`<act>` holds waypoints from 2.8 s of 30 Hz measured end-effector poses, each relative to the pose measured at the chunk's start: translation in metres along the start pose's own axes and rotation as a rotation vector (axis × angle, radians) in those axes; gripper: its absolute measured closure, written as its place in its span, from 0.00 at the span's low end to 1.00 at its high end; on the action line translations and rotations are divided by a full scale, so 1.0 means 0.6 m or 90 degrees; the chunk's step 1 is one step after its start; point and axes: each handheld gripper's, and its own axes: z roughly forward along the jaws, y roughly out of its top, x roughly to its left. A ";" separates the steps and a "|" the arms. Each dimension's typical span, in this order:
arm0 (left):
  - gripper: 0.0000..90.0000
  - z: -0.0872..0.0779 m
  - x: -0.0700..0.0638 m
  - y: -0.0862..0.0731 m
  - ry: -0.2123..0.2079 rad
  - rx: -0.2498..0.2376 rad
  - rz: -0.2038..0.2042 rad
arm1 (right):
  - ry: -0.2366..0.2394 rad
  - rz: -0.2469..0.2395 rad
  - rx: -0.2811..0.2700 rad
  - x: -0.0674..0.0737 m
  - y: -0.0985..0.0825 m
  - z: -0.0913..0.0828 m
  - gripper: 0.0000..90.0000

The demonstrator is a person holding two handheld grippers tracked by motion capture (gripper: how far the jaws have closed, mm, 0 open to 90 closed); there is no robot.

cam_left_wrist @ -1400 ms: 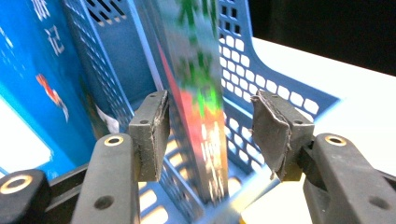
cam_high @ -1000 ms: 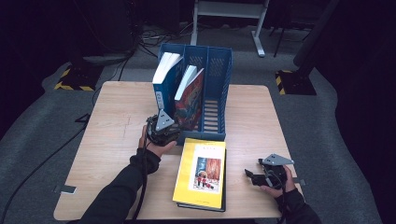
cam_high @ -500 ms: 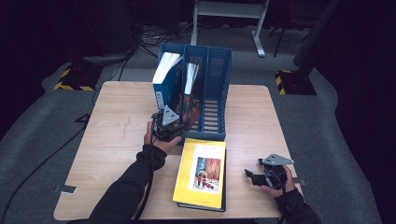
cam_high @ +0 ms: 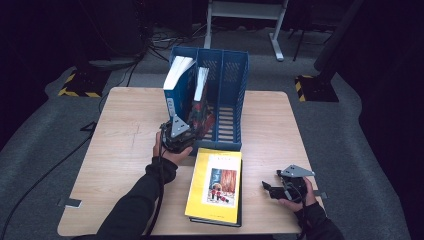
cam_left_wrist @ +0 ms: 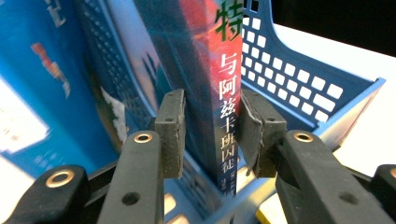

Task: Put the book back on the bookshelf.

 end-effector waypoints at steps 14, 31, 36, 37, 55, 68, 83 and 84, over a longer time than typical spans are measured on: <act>0.54 0.006 -0.008 0.053 0.043 -0.031 0.001 | 0.001 0.000 0.000 0.000 0.000 0.000 0.26; 0.71 0.033 -0.010 0.154 0.184 -0.044 -0.041 | 0.001 0.000 0.000 0.000 0.000 0.000 0.26; 0.81 0.038 -0.017 0.161 0.176 -0.060 -0.043 | 0.001 0.000 0.000 0.000 0.000 0.000 0.26; 0.81 0.040 -0.019 0.163 0.172 -0.061 -0.035 | 0.001 0.000 0.000 0.000 0.000 0.000 0.26; 0.82 0.068 0.018 0.165 0.199 -0.137 -0.113 | 0.003 -0.003 0.000 0.000 0.000 0.000 0.26; 0.71 0.032 0.015 0.155 0.172 -0.114 -0.092 | 0.003 -0.005 -0.001 0.000 0.000 0.000 0.26; 0.46 -0.052 -0.007 0.117 0.057 -0.080 0.008 | 0.003 -0.004 0.000 0.000 0.000 0.000 0.26; 0.45 -0.058 -0.008 0.115 0.045 -0.075 0.018 | 0.003 -0.004 0.000 0.000 0.000 0.000 0.26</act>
